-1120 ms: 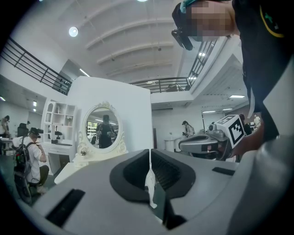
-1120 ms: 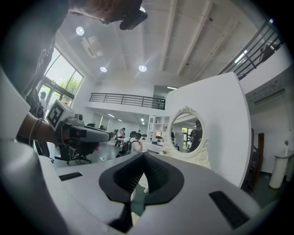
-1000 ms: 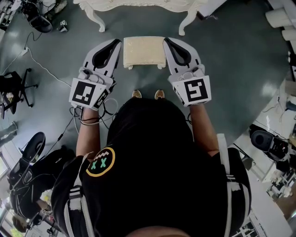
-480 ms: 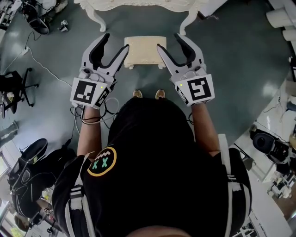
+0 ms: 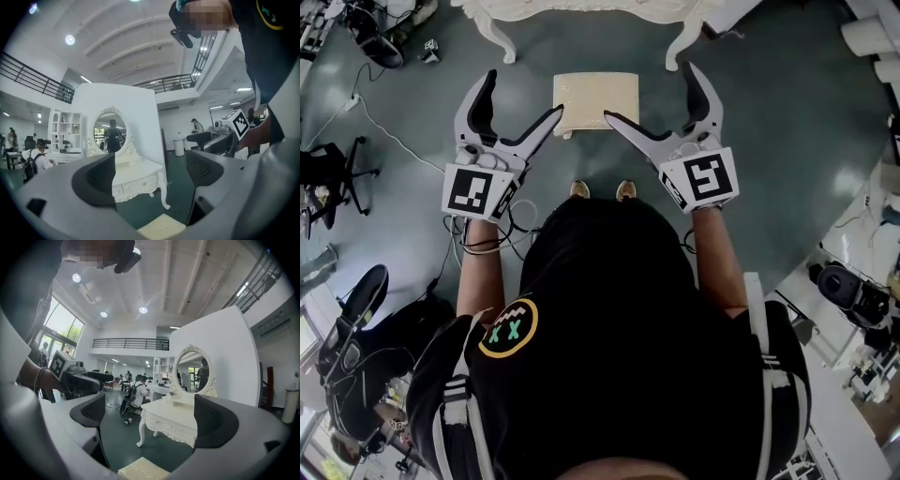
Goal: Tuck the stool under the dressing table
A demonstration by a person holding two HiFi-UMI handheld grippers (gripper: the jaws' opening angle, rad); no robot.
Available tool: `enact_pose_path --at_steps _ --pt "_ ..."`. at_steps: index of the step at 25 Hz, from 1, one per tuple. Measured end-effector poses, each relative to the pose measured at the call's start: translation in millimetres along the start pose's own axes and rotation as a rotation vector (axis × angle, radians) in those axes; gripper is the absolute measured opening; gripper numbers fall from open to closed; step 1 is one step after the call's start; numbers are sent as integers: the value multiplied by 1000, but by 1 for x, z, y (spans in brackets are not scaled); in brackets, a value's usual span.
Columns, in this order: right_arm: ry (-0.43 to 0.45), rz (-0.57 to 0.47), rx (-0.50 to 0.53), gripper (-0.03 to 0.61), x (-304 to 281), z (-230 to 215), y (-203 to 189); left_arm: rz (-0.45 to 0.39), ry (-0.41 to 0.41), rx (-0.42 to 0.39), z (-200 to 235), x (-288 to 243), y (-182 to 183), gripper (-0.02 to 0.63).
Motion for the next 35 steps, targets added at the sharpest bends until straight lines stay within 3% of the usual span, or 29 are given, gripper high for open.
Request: enact_pose_path --at_steps 10,18,21,27,35 --pt "2 24 6 592 4 -1 -2 9 6 7 -5 -1 0 469" --pt "3 79 -24 592 2 -2 -35 55 23 36 -2 -8 -30 468" --pt "7 110 -28 592 -1 6 -73 88 18 43 -1 -8 -68 468" --pt "6 107 -65 592 -23 16 -201 135 26 59 -1 -34 -196 468" --pt "19 183 -110 592 -27 18 -277 221 31 89 -14 -56 -264 468"
Point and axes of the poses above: the fingertips, and each gripper's own axes: x backward along the fingers, z to its left, y out of its top, the point moved 8 cm from there along x, backward along the fingers, and after that the axes turned 8 degrees about x, right-handed, at the moved point
